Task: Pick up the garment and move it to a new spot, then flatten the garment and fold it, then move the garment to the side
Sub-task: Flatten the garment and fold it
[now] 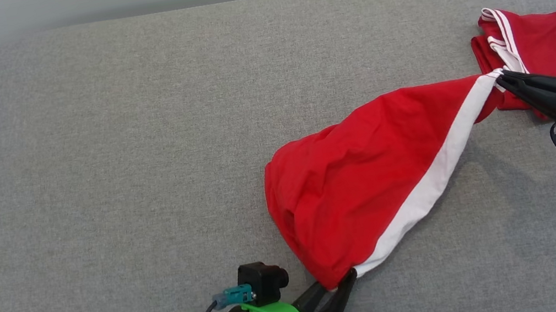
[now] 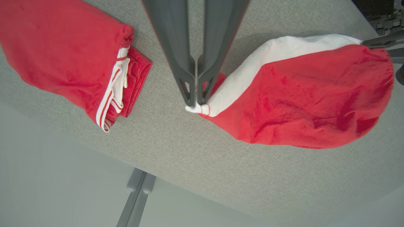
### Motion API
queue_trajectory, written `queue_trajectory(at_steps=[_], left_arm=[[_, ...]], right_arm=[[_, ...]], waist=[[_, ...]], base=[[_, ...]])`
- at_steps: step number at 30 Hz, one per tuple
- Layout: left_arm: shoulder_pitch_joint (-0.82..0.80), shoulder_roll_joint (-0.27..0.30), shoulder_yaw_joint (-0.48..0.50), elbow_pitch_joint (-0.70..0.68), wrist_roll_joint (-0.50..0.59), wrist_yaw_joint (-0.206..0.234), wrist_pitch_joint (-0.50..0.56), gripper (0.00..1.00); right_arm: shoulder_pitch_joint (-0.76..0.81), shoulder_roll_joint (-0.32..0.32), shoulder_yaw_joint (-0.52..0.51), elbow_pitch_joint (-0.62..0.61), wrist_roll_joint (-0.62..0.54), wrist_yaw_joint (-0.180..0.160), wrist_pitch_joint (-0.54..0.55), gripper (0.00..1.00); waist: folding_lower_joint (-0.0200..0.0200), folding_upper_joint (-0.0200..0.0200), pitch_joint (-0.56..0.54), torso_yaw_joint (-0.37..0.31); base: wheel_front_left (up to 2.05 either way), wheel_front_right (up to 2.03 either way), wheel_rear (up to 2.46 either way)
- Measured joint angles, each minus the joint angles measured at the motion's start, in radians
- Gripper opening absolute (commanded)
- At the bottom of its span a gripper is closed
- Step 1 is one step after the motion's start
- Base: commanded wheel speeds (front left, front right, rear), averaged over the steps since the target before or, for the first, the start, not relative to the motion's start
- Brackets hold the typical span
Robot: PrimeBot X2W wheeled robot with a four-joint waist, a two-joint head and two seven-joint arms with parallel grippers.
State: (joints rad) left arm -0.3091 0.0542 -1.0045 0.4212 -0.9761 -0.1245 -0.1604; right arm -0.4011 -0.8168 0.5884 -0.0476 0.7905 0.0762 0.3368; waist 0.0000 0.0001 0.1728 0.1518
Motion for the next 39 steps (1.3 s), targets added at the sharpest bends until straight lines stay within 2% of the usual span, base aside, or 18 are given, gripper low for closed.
queue_trajectory(at_steps=[1,9,11,15,21,24,29,33,38,39], left_arm=[[-0.001,0.0,-0.005,0.0,-0.004,0.0,0.0,0.0],[-0.014,0.002,-0.014,-0.033,-0.091,0.0,0.035,0.0],[-0.039,0.023,-0.012,-0.081,-0.121,0.0,0.067,0.0],[-0.141,0.135,0.004,-0.199,-0.172,0.0,0.175,0.0],[-0.256,0.329,0.11,-0.334,-0.287,0.0,0.334,0.0],[-0.276,0.391,0.147,-0.425,-0.372,0.0,0.413,0.0],[-0.277,0.473,0.184,-0.614,-0.478,0.0,0.515,0.0],[-0.279,0.562,0.234,-0.777,-0.539,0.002,0.563,0.0],[-0.279,0.632,0.32,-0.954,-0.675,0.063,0.607,0.0],[-0.279,0.632,0.32,-0.954,-0.675,0.063,0.607,0.0]], right_arm=[[0.0,0.0,0.0,-0.001,0.0,0.0,0.0,0.0],[0.001,0.004,-0.007,-0.006,0.014,-0.007,-0.002,0.0],[0.001,0.007,-0.015,-0.006,0.021,-0.007,-0.005,0.0],[0.0,0.032,-0.039,-0.02,0.059,-0.007,-0.023,0.0],[-0.018,0.131,-0.084,-0.069,0.158,-0.004,-0.078,0.0],[-0.028,0.16,-0.122,-0.108,0.216,-0.003,-0.11,0.0],[-0.003,0.147,-0.186,-0.191,0.296,-0.003,-0.14,0.0],[0.061,0.112,-0.266,-0.292,0.368,-0.009,-0.171,0.0],[0.116,0.063,-0.381,-0.43,0.448,-0.036,-0.197,0.0],[0.116,0.063,-0.381,-0.43,0.448,-0.036,-0.197,0.0]], waist=[[0.0,0.0,0.0,0.0],[0.0,0.0,-0.005,0.003],[0.0,0.0,-0.012,0.005],[0.0,0.0,-0.031,0.007],[0.0,0.0,-0.064,-0.003],[0.0,0.0,-0.079,-0.019],[0.0,-0.0001,-0.1,-0.058],[0.0,0.0,-0.111,-0.092],[0.0,0.0,-0.112,-0.128],[0.0,0.0,-0.112,-0.128]], base=[[0.0,0.0,0.0],[0.0,0.0,0.0],[0.0,0.0,0.0],[0.0,0.0,0.0],[0.0,0.0,0.0],[0.0,0.0,0.0],[0.0,0.0,0.0],[0.0,0.0,0.0],[0.0,0.0,0.0],[0.0,0.0,0.0]])
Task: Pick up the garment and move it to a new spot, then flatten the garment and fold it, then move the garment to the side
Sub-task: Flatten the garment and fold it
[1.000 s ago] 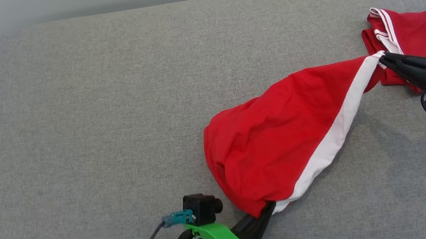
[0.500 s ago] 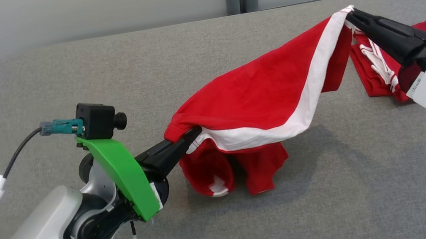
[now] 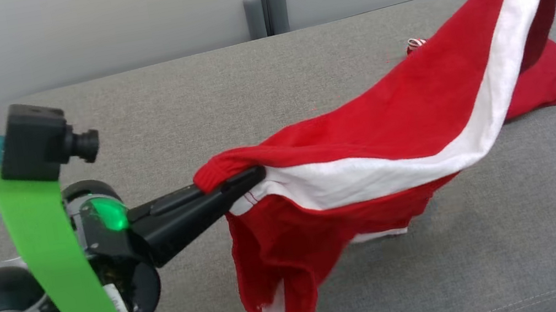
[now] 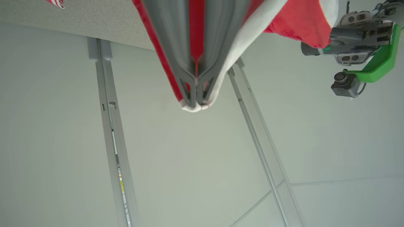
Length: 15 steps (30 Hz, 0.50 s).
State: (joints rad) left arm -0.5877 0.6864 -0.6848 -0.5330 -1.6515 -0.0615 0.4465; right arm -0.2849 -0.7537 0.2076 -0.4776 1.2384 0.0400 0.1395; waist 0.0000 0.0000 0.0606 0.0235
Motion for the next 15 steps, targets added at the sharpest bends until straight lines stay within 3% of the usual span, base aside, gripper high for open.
queue_trajectory(at_steps=[5,9,12,15], left_arm=[[-0.003,0.064,0.086,-0.054,-0.109,0.099,0.027,0.0],[-0.02,0.075,0.112,0.035,-0.164,0.16,0.048,0.0],[-0.046,0.078,0.108,0.154,-0.167,0.175,0.072,0.0],[-0.106,0.078,0.094,0.28,-0.128,0.181,0.087,0.0]], right_arm=[[0.065,-0.028,-0.032,-0.039,0.071,-0.042,0.023,0.0],[0.082,0.009,0.025,0.034,0.11,-0.061,0.055,0.0],[0.049,0.055,0.091,0.106,0.11,-0.079,0.087,0.0],[-0.077,0.131,0.156,0.158,0.11,-0.121,0.124,0.0]], waist=[[0.0,0.0,0.033,-0.015],[0.0,0.0,0.079,-0.018],[0.0,0.0,0.118,-0.016],[0.0,0.0,0.158,-0.012]], base=[[0.0,0.0,0.0],[0.0,0.0,0.0],[0.0,0.0,0.0],[0.0,0.0,0.0]])
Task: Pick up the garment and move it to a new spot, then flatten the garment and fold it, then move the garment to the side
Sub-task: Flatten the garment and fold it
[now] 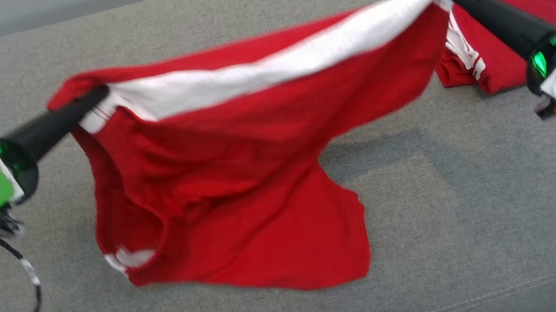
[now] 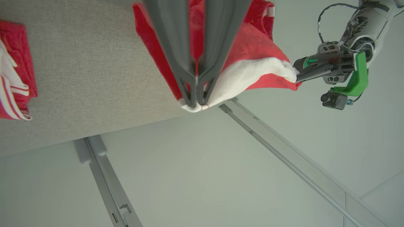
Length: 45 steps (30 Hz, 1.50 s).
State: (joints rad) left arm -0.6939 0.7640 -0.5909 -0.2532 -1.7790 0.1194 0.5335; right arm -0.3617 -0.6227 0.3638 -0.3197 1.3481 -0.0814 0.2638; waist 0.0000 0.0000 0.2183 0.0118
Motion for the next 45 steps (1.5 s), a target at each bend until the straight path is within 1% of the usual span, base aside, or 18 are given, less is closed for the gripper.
queue_trajectory(at_steps=[1,2,4,6,9,11,13,15,17,20,21,23,26,28,32,34,39,45], left_arm=[[-0.03,0.0,-0.002,0.044,0.023,0.003,0.0,0.0],[-0.068,0.001,-0.003,0.084,0.072,0.004,-0.004,0.0],[-0.163,-0.003,0.009,0.149,0.176,0.004,-0.04,0.0],[-0.279,-0.031,0.038,0.184,0.274,0.004,-0.099,0.0],[-0.46,-0.106,0.068,0.184,0.42,0.003,-0.202,0.0],[-0.532,-0.141,0.064,0.168,0.492,0.0,-0.237,0.0],[-0.537,-0.152,0.036,0.146,0.508,-0.017,-0.25,0.0],[-0.495,-0.163,-0.003,0.138,0.507,-0.045,-0.264,0.0],[-0.399,-0.176,-0.044,0.133,0.51,-0.066,-0.295,0.0],[-0.202,-0.194,-0.114,0.145,0.517,-0.086,-0.352,0.0],[-0.131,-0.2,-0.134,0.163,0.531,-0.091,-0.38,0.0],[-0.005,-0.199,-0.189,0.204,0.577,-0.114,-0.425,0.0],[0.111,-0.184,-0.237,0.264,0.627,-0.146,-0.484,0.0],[0.128,-0.186,-0.225,0.285,0.628,-0.159,-0.535,0.0],[0.142,-0.209,-0.206,0.323,0.62,-0.183,-0.603,0.0],[0.165,-0.217,-0.214,0.339,0.62,-0.192,-0.624,0.0],[0.256,-0.24,-0.268,0.31,0.571,-0.207,-0.607,0.0],[0.381,-0.244,-0.312,0.25,0.478,-0.208,-0.581,0.0]], right_arm=[[-0.058,0.028,0.014,0.017,-0.001,-0.015,0.011,0.0],[-0.125,0.052,0.024,0.034,-0.007,-0.027,0.021,0.0],[-0.283,0.096,0.009,0.071,-0.059,-0.05,0.013,0.0],[-0.458,0.146,-0.04,0.109,-0.115,-0.058,-0.026,0.0],[-0.686,0.207,-0.113,0.149,-0.183,-0.061,-0.097,0.0],[-0.776,0.215,-0.124,0.165,-0.223,-0.06,-0.123,0.0],[-0.801,0.238,-0.098,0.168,-0.233,-0.057,-0.133,0.0],[-0.772,0.241,-0.04,0.17,-0.266,-0.051,-0.131,0.0],[-0.687,0.232,-0.005,0.176,-0.268,-0.051,-0.124,0.0],[-0.455,0.197,0.027,0.216,-0.269,-0.051,-0.123,0.0],[-0.37,0.194,0.033,0.244,-0.269,-0.052,-0.131,0.0],[-0.207,0.188,0.055,0.296,-0.277,-0.051,-0.154,0.0],[-0.056,0.189,0.066,0.358,-0.287,-0.051,-0.206,0.0],[-0.017,0.193,0.062,0.378,-0.287,-0.048,-0.244,0.0],[0.004,0.21,0.058,0.409,-0.287,-0.012,-0.295,0.0],[0.036,0.205,0.063,0.44,-0.295,0.011,-0.318,0.0],[0.068,0.18,0.062,0.477,-0.306,0.029,-0.35,0.0],[0.13,0.148,0.056,0.488,-0.309,0.046,-0.369,0.0]], waist=[[0.0,0.0,0.013,0.002],[0.0,0.0,0.027,0.004],[0.0,0.0,0.055,0.009],[0.0001,0.0,0.082,0.013],[0.0001,0.0,0.124,0.019],[0.0,0.0,0.152,0.022],[0.0001,0.0,0.181,0.023],[0.0002,-0.0001,0.209,0.021],[0.0001,0.0,0.237,0.019],[0.0002,0.0,0.28,0.013],[0.0002,0.0,0.294,0.011],[0.0002,0.0,0.318,0.005],[0.0001,0.0,0.339,-0.008],[0.0,0.0,0.342,-0.018],[0.0,0.0,0.32,-0.03],[0.0,0.0,0.291,-0.033],[0.0,0.0,0.23,-0.028],[0.0,0.0,0.154,-0.012]], base=[[0.0,0.0,0.0],[0.0,0.0,0.0],[0.0,0.0,0.0],[0.0,0.0,0.0],[0.0,0.0,0.0],[0.0,0.0,0.0],[0.0,0.0,0.0],[0.0,0.0,0.0],[0.0,0.0,0.0],[0.0,0.0,0.0],[0.0,0.0,0.0],[0.0,0.0,0.0],[0.0,0.0,0.0],[0.0,0.0,0.0],[0.0,0.0,0.0],[0.0,0.0,0.0],[0.0,0.0,0.0],[0.0,0.0,0.0]])
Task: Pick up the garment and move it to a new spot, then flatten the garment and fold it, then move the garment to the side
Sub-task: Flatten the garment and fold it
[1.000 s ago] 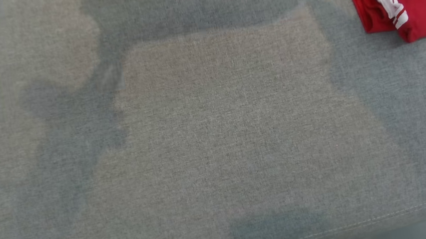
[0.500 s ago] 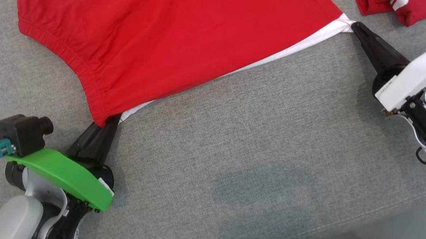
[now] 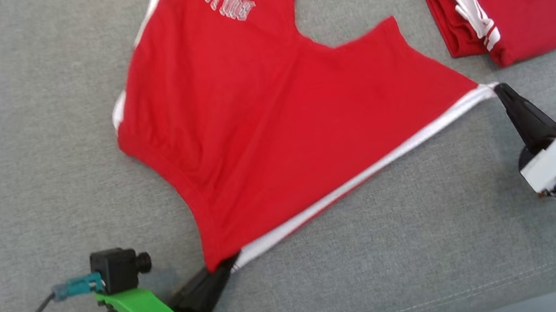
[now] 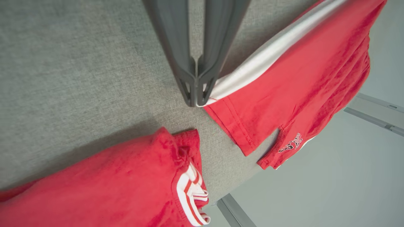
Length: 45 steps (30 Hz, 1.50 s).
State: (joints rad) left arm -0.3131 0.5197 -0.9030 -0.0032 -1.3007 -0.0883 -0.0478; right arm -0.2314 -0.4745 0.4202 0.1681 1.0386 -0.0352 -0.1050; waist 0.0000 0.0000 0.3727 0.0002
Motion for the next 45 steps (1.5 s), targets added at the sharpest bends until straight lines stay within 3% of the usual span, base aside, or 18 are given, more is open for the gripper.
queue_trajectory(at_steps=[8,22,29,34,38,45], left_arm=[[0.096,-0.004,0.01,-0.04,-0.059,0.002,-0.028,0.0],[0.248,-0.015,-0.026,-0.161,-0.116,0.01,-0.059,0.0],[0.236,-0.04,0.014,-0.222,-0.182,0.01,-0.058,0.0],[0.141,-0.04,0.058,-0.27,-0.204,0.011,-0.022,0.0],[0.051,-0.028,0.087,-0.286,-0.205,0.036,0.011,0.0],[-0.046,-0.028,0.09,-0.3,-0.21,0.053,0.091,0.0]], right_arm=[[0.166,-0.051,-0.003,-0.05,0.038,0.026,0.011,0.0],[0.398,-0.224,-0.151,-0.267,0.151,0.015,0.027,0.0],[0.308,-0.291,-0.196,-0.358,0.151,0.013,0.068,0.0],[0.161,-0.333,-0.211,-0.401,0.151,-0.016,0.132,0.0],[0.04,-0.36,-0.211,-0.422,0.149,-0.038,0.196,0.0],[-0.117,-0.413,-0.162,-0.431,0.116,-0.064,0.332,0.0]], waist=[[0.0,0.0,-0.078,0.056],[0.0,0.0,-0.109,0.112],[0.0,0.0,-0.072,0.118],[0.0,0.0,-0.02,0.133],[0.0,0.0,0.027,0.156],[0.0,0.0,0.111,0.215]], base=[[0.0,0.0,0.0],[0.0,0.0,0.0],[0.0,0.0,0.0],[0.0,0.0,0.0],[0.0,0.0,0.0],[0.0,0.0,0.0]])
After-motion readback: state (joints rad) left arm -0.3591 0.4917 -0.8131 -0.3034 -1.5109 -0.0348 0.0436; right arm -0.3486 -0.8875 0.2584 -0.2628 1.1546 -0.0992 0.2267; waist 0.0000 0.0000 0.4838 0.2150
